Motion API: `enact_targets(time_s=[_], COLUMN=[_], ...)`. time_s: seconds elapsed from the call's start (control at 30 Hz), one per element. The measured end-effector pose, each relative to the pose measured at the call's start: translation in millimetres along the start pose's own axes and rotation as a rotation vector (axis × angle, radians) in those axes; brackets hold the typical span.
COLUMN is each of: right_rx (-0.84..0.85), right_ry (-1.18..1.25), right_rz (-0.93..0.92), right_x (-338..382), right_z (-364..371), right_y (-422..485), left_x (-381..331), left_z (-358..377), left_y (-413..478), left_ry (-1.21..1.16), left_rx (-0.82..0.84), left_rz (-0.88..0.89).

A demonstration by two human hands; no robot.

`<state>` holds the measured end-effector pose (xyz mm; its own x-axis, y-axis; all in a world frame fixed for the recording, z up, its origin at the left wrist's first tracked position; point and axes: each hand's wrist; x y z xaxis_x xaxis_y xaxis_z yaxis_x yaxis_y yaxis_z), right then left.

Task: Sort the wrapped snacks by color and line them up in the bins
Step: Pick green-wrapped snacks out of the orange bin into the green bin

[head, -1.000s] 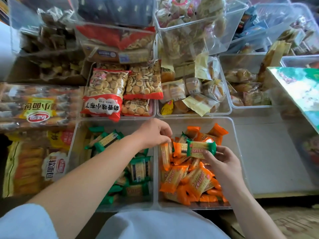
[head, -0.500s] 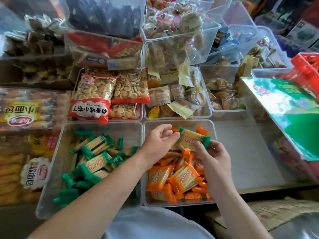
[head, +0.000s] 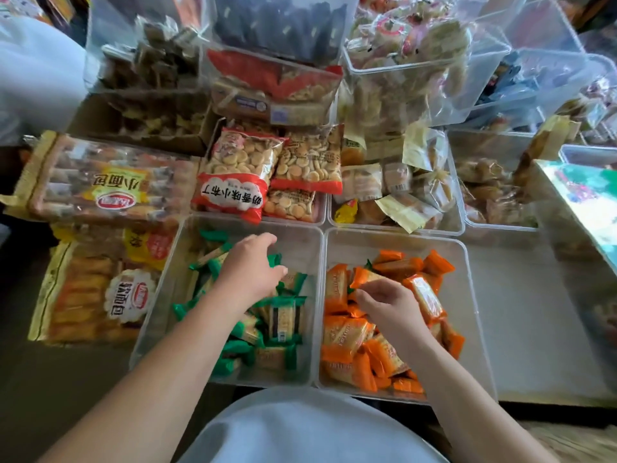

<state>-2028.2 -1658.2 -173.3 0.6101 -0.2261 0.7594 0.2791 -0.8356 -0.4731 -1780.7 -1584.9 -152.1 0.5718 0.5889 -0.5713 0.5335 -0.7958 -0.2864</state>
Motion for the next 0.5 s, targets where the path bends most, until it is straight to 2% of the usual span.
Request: enact_targets(time_s=[0.13, 0.23, 0.33, 0.43, 0.5], right_rx=[-0.05, -0.082, 0.028, 0.173, 0.235], right_ry=[-0.116, -0.48, -0.73, -0.806, -0.787], right_rz=[-0.047, -0.179, -0.323, -0.391, -0.344], right_x=[-6, -10, -6, 3, 9], right_z=[-7, -15, -18, -8, 4], right_y=[11, 26, 45, 69, 87], left_x=[-10, -30, -41, -32, -26], left_z=[23, 53, 84, 96, 95], left_y=[-1, -8, -15, -10, -7], left_ry=[-0.033, -0.15, -0.177, -0.211, -0.282], left_rx=[-0.033, 0.082, 0.104, 0.014, 0.01], left_rz=[0.144, 0.195, 0.184, 0.103, 0.013])
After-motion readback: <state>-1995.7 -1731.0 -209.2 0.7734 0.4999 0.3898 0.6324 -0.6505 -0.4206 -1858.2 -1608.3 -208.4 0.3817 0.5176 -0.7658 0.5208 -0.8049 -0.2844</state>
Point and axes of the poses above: each hand's wrist, its own y-axis towards the middle knuckle, its own z-axis out of the palm, x = y × z, and after that the axes turned 7 degrees about -y, right-handed
